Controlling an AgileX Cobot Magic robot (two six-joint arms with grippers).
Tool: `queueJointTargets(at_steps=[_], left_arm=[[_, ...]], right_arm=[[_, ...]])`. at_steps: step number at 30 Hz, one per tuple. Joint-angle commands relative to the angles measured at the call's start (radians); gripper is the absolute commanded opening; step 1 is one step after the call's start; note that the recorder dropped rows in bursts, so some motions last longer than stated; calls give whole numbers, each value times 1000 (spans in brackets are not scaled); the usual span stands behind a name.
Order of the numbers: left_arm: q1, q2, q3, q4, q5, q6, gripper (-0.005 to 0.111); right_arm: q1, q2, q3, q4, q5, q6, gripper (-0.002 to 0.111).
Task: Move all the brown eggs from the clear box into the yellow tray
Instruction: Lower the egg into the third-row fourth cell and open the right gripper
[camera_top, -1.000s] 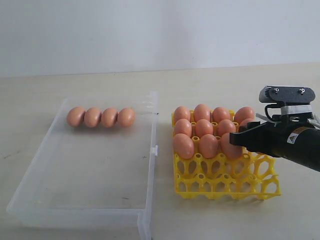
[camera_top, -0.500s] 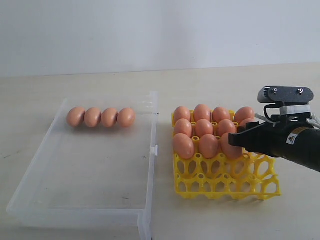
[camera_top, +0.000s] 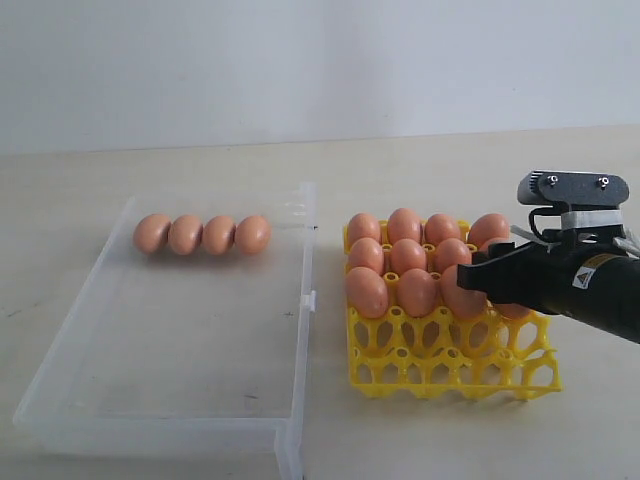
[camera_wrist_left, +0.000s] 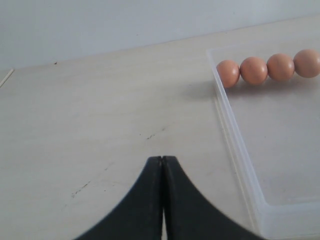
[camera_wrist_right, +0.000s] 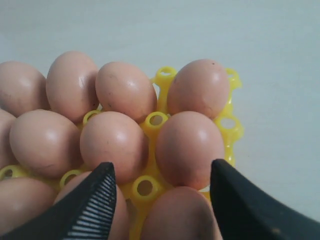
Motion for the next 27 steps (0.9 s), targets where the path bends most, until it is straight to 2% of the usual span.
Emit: queueJointTargets(at_steps=[1,27], left_arm=[[-5,-6,-4,-1,-6,-5,0],[-5,-6,-4,-1,-6,-5,0]], right_arm=[[-4,1,-9,-12,-13,9,56],[-4,-107,-13,-12,-6,84,55]])
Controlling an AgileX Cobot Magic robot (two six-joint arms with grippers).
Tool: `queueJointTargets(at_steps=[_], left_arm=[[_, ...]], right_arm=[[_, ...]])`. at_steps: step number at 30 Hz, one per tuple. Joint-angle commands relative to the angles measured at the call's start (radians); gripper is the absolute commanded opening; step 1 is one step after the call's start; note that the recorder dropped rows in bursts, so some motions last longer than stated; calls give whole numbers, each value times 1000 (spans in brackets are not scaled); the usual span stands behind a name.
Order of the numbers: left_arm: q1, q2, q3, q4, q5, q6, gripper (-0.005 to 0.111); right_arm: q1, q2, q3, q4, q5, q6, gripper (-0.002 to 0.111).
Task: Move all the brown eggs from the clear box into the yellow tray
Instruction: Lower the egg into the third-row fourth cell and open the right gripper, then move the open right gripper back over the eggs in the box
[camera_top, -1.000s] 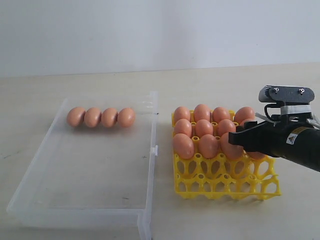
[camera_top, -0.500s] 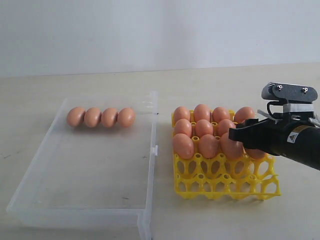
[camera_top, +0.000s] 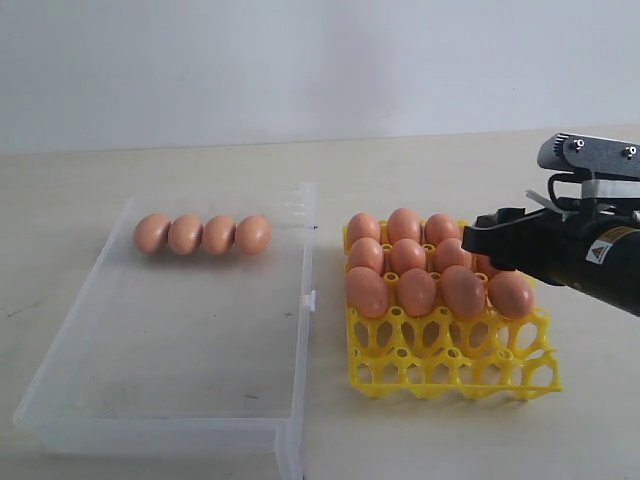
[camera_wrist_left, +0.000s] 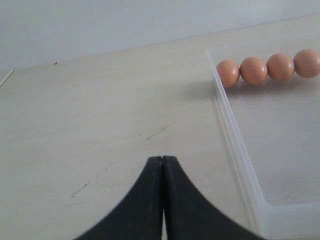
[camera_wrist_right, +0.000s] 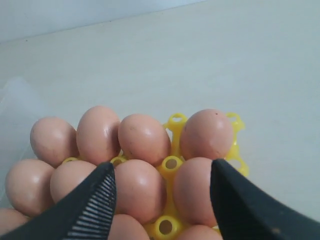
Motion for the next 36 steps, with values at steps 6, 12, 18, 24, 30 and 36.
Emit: queueJointTargets(at_steps=[6,12,18,24,30,36], left_arm=[[-5,-6,-4,-1,-6,-5,0],[-5,-6,-4,-1,-6,-5,0],[-5,-6,-4,-1,-6,-5,0],[-5,-6,-4,-1,-6,-5,0],[-5,-6,-4,-1,-6,-5,0],[-5,-6,-4,-1,-6,-5,0]], right_arm=[[-4,-11,-5,-11,-2,19,55],[13,-29,-37,-27,82,55,55],[100,-67,-251,-105,408,46,45],[211,16,-504,-96,749,-53,1],[303,191,-762,12,966,-221,0],[384,394,-1057,65,1112,-246,2]])
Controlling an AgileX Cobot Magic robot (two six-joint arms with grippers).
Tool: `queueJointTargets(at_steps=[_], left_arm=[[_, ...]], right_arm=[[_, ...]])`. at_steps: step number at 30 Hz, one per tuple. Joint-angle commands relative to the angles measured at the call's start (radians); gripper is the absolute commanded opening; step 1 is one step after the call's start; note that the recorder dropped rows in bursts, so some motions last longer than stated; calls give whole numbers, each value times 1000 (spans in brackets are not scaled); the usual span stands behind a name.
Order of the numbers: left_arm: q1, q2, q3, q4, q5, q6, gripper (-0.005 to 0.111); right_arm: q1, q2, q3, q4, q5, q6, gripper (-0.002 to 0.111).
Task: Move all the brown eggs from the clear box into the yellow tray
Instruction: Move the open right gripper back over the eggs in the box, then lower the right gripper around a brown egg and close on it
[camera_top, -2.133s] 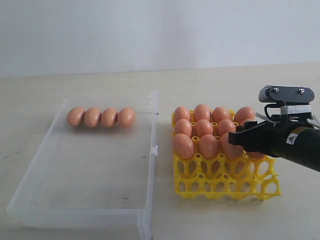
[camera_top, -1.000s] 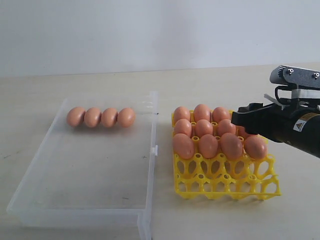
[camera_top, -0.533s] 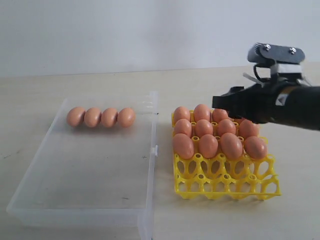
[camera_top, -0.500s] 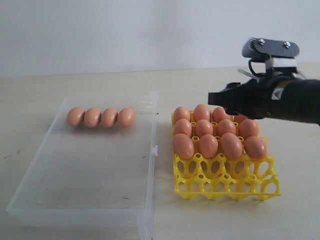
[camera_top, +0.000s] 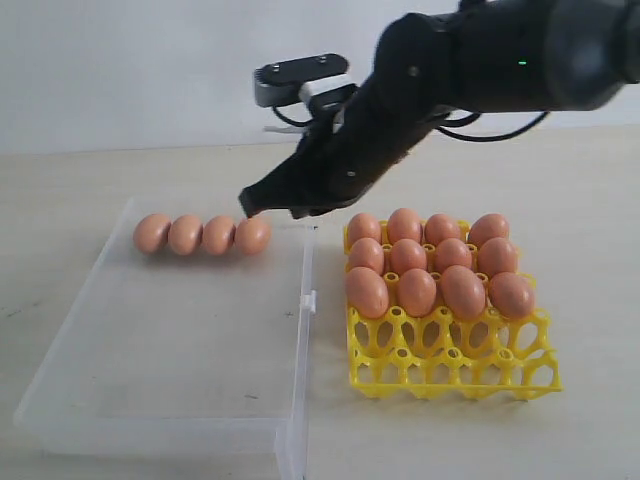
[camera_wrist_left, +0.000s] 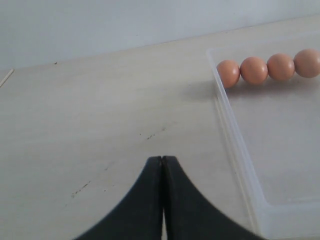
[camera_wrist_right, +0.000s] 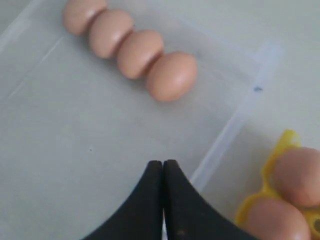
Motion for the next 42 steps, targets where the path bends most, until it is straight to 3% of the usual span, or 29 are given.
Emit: queueJointTargets(at_steps=[1,12,20,42], left_arm=[[-5,-6,-4,-1,-6,-5,0],[-5,-6,-4,-1,-6,-5,0],[-5,-6,-4,-1,-6,-5,0],[-5,-6,-4,-1,-6,-5,0]], right_arm=[[32,122,-180,34,84,-4,5],[32,369,-500,103,220,108,56],[25,512,-630,77,208,234,57],[-28,480,-641,-55,169,300,57]])
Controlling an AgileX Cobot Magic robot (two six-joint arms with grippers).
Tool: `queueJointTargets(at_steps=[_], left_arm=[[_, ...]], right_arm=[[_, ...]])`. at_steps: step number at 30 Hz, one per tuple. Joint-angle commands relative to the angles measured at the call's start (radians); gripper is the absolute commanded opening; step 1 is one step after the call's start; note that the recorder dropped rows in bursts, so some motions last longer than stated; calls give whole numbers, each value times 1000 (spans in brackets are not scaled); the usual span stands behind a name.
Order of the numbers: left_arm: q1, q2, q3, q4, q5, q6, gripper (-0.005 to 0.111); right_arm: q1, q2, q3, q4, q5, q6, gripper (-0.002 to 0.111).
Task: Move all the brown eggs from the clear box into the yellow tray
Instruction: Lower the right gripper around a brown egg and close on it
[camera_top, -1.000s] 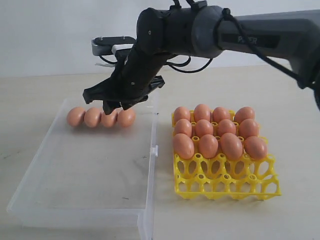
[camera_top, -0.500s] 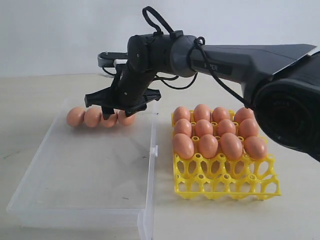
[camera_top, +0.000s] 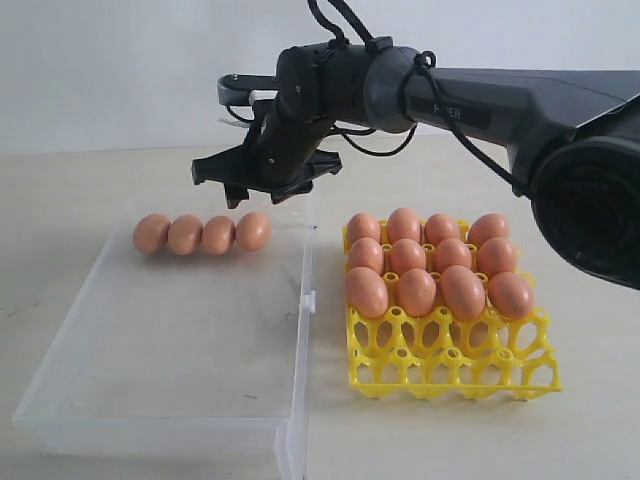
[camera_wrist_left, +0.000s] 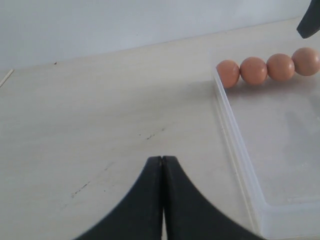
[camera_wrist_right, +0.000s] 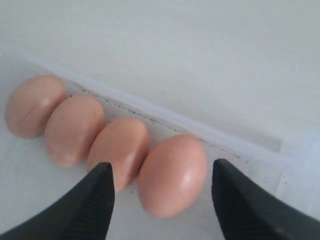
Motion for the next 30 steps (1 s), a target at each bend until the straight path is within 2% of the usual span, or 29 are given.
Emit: queueJointTargets(at_steps=[1,22,30], left_arm=[[-5,-6,-4,-1,-6,-5,0],[-5,-6,-4,-1,-6,-5,0],[-5,-6,-4,-1,-6,-5,0]], right_arm=[[-8,-8,-8,-15,-25,14,57],[-6,75,-8,-2,-176,79,57],[1,104,-8,1,-172,102,57]])
